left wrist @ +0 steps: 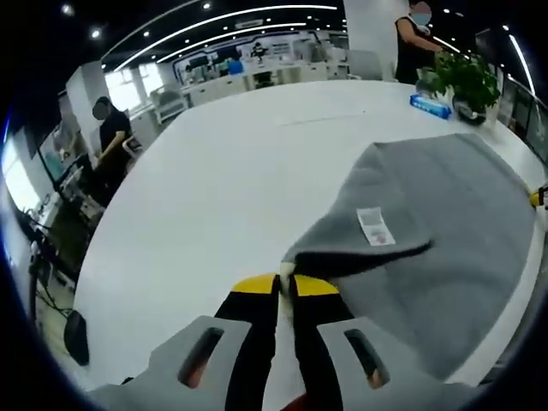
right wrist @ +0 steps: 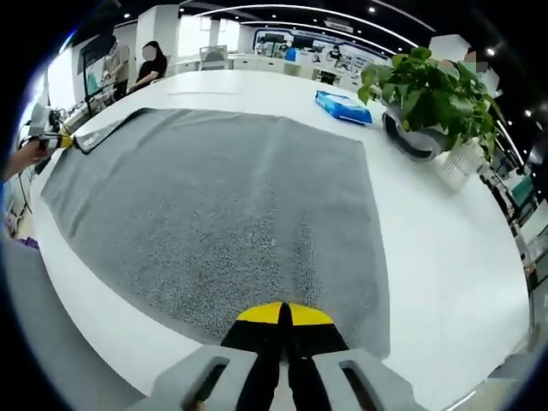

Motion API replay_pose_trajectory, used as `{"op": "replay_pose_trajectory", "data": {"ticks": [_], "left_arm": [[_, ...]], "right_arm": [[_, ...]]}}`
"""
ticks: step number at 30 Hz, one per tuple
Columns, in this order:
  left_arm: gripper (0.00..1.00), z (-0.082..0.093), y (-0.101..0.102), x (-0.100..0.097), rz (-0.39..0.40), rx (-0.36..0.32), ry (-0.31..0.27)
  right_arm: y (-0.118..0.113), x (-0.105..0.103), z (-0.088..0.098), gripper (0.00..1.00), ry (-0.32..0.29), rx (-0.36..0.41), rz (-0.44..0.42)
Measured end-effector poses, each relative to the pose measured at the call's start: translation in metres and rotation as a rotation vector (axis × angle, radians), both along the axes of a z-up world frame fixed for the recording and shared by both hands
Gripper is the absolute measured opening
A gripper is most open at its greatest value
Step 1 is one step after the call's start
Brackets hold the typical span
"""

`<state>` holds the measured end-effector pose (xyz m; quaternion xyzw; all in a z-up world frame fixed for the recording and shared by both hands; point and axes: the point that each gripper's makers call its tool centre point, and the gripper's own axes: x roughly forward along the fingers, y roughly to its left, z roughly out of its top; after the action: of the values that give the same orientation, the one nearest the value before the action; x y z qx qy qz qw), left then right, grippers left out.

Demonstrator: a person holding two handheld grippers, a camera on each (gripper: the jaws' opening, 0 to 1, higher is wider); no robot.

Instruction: Open the folded towel by lifting each exposed corner and separating the folded layers until the towel lies flat within the target outline without major curled edges

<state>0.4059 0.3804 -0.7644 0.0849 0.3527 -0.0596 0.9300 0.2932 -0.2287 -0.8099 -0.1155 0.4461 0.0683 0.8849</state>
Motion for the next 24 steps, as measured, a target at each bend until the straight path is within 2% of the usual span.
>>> {"op": "replay_pose_trajectory", "data": {"ticks": [4,10,16,19,24], "left_arm": [[0.04,-0.002,-0.003,0.002,-0.007,0.001,0.002],[0.04,-0.003,-0.010,0.004,-0.023,0.009,-0.001],[0.05,0.009,-0.008,0.003,-0.035,0.032,-0.036],[0.07,0.014,-0.013,0.002,-0.055,0.045,-0.059],[0.08,0.009,-0.030,-0.006,-0.121,0.078,-0.048]], "right_arm": [[-0.007,-0.003,0.000,0.00,0.003,-0.033,-0.002],[-0.008,-0.004,0.001,0.00,-0.005,-0.020,-0.024],[-0.008,-0.004,0.001,0.00,-0.017,-0.026,-0.034],[-0.009,-0.004,0.001,0.00,-0.022,-0.010,-0.051],[-0.009,-0.003,0.001,0.00,-0.025,-0.004,-0.060]]}}
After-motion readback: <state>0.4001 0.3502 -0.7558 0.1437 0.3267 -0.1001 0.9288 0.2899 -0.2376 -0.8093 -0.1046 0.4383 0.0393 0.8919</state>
